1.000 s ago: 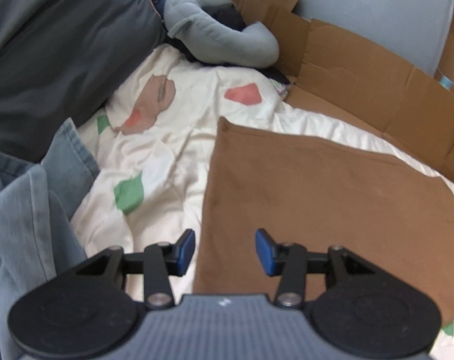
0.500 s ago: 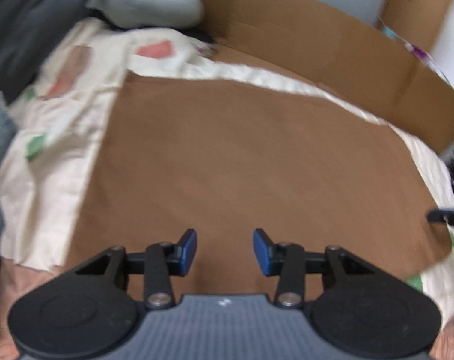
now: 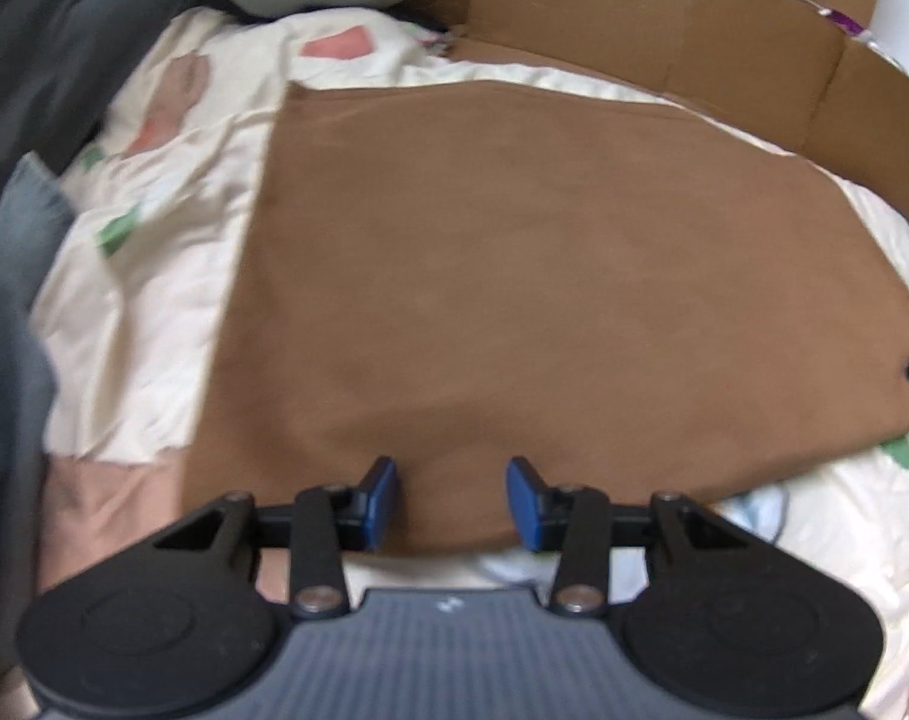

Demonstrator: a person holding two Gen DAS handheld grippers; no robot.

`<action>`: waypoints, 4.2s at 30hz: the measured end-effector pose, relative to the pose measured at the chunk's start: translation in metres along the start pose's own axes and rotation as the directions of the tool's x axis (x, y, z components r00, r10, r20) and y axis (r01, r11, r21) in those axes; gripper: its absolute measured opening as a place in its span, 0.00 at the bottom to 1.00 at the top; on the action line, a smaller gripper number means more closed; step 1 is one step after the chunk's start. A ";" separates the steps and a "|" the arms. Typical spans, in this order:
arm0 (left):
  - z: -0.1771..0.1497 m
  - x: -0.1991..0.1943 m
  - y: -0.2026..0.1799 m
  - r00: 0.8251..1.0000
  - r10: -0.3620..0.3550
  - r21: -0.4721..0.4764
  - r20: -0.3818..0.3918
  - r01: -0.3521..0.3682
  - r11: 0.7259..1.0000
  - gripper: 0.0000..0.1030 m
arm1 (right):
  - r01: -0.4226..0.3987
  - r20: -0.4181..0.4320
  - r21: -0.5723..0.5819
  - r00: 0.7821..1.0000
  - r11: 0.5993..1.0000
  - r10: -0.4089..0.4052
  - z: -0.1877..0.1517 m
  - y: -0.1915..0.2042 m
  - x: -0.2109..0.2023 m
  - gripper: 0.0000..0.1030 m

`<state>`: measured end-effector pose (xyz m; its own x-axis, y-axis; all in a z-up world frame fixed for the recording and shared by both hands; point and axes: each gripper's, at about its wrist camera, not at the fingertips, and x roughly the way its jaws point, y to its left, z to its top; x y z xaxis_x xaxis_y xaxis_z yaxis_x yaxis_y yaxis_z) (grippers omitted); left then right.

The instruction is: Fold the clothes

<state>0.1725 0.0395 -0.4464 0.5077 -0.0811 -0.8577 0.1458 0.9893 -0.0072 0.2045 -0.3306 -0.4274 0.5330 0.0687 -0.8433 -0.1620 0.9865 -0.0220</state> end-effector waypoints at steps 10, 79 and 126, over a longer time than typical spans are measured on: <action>-0.012 -0.012 0.041 0.998 0.069 -0.123 0.001 -0.068 0.990 0.39 | 0.056 -0.024 0.019 0.998 0.998 -0.055 -0.016 -0.020 -0.005 0.26; -0.002 0.013 -0.135 0.946 -0.322 0.177 -0.041 0.324 0.929 0.13 | -0.220 -0.041 -0.134 0.975 0.966 0.216 0.003 0.128 0.020 0.19; -0.047 -0.033 0.067 0.983 -0.138 -0.538 0.124 0.183 0.823 0.51 | -0.202 -0.003 0.016 0.979 0.979 0.202 0.015 0.091 0.009 0.19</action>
<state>0.1252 0.1144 -0.4426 0.5844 -0.2308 -0.7780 -0.2443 0.8642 -0.4399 0.2076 -0.2378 -0.4290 0.4869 0.2665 -0.8318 -0.2534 0.9545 0.1575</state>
